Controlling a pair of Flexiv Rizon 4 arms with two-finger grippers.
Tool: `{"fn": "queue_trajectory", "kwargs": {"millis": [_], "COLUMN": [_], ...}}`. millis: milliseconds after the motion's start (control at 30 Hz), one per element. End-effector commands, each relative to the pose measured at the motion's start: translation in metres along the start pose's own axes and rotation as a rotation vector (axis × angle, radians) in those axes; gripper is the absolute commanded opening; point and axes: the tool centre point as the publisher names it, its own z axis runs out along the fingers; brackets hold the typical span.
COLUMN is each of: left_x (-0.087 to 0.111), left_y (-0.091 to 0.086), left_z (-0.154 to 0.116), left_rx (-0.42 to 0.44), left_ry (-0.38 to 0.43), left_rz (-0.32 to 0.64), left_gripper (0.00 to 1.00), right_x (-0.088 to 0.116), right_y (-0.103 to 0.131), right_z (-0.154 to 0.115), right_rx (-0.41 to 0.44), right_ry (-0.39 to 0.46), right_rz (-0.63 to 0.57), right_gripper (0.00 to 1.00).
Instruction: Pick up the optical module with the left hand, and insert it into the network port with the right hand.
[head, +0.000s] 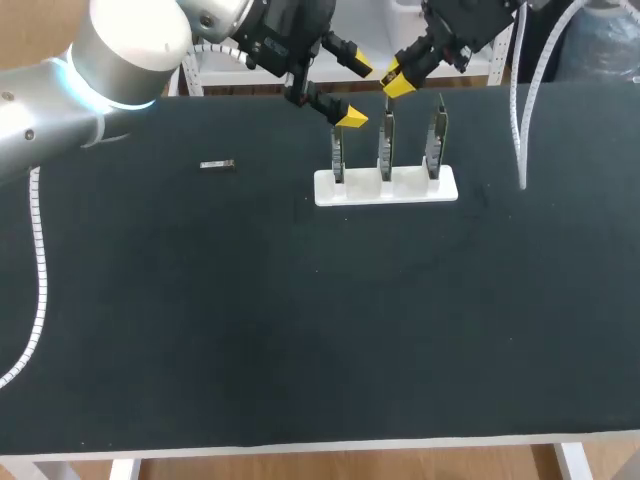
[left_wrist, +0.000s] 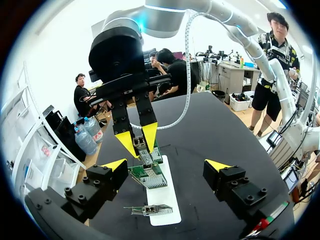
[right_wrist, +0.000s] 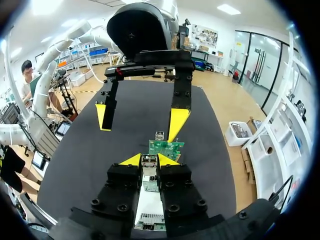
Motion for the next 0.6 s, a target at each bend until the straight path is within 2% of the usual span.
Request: {"fn": "queue_trajectory", "kwargs": {"millis": [33, 600], "left_x": [-0.0003, -0.0003], "left_y": [0.0001, 0.0001], "left_z": [0.0001, 0.0001], "left_rx": [0.0, 0.0], "left_ry": [0.003, 0.003], "left_rz": [0.001, 0.001], "left_gripper": [1.0, 1.0], "right_x": [0.0011, 0.0045], "right_y": [0.007, 0.0058], "right_z": [-0.0013, 0.0018], "right_rx": [0.013, 0.011], "right_ry": [-0.001, 0.005], "right_rz": [0.002, 0.011], "right_gripper": [0.0, 0.0]}}
